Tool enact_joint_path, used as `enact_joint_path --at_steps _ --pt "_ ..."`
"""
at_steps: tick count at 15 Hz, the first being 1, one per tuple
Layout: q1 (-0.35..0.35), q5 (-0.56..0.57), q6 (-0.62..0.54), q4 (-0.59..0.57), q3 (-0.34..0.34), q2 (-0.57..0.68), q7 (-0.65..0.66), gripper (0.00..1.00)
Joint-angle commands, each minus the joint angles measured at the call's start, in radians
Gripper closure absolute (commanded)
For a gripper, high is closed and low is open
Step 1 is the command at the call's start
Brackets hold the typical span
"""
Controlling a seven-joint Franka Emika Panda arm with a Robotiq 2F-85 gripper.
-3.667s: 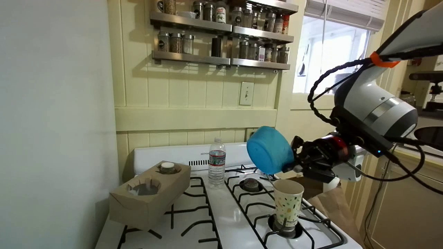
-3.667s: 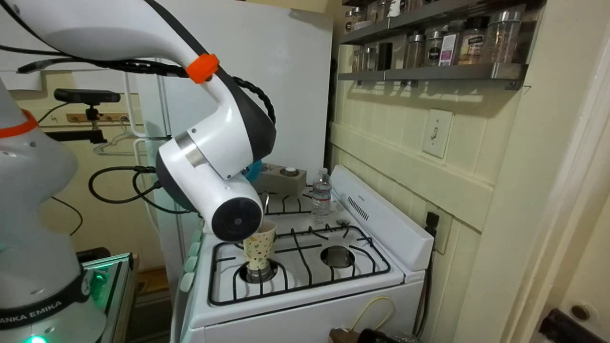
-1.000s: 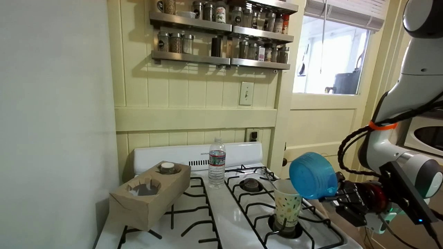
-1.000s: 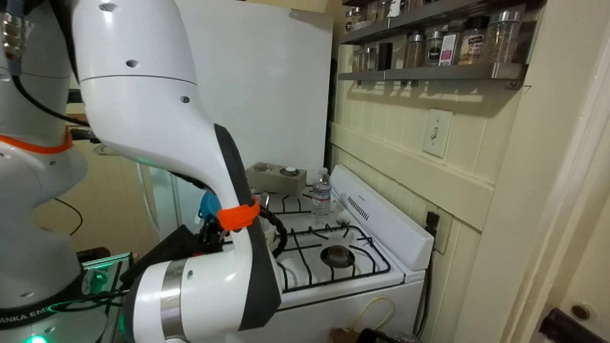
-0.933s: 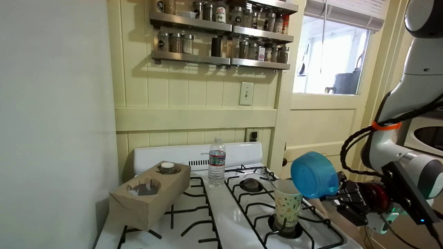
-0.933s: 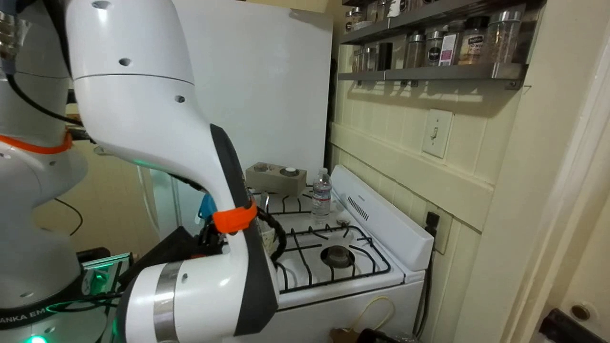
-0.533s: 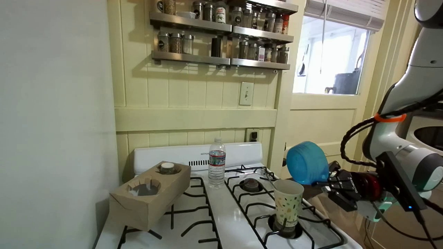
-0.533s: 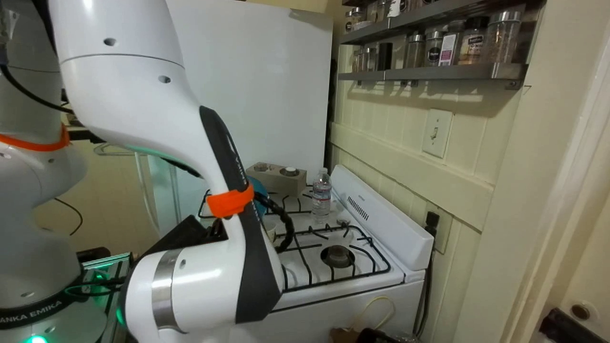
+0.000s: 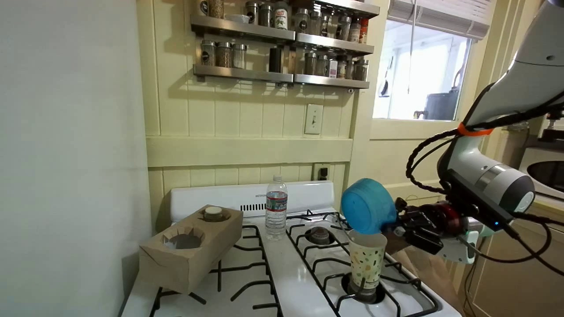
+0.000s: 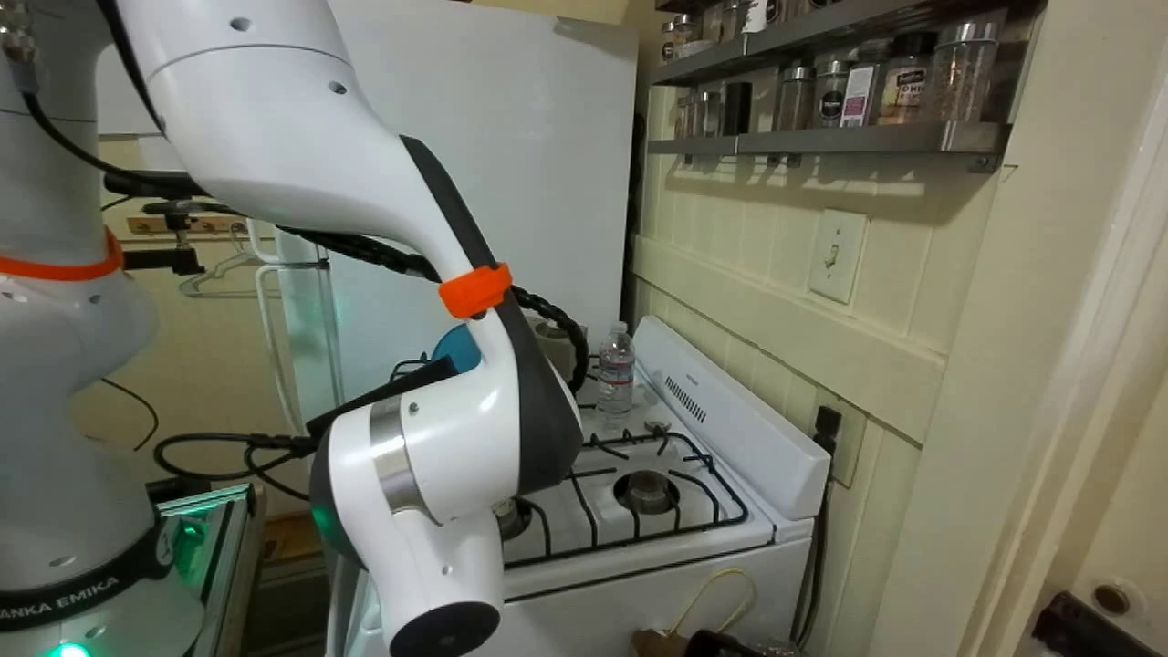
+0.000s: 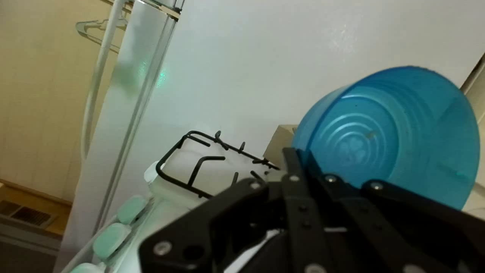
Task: Put the blue bowl on top of the coffee cup.
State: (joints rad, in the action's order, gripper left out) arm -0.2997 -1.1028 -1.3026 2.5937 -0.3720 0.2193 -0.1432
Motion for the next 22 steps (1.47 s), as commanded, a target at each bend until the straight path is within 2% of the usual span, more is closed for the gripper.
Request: enact_joint_path --at_steps 1,6,12,13,15,22 --pt "0.005 0.039 -0.130 0.074 -0.027 -0.110 0.188 0.99" --pt "-0.009 0.120 -0.289 0.135 -0.035 -0.229 0.428 0.99" --pt "-0.033 0.138 -0.359 0.149 -0.008 -0.315 0.556 0.99" --pt "-0.035 0.140 -0.359 0.145 -0.003 -0.319 0.573 0.71" --pt "-0.035 0.139 -0.357 0.142 0.007 -0.333 0.592 0.65" --pt "-0.042 0.155 -0.376 0.155 0.056 -0.444 0.653 0.12"
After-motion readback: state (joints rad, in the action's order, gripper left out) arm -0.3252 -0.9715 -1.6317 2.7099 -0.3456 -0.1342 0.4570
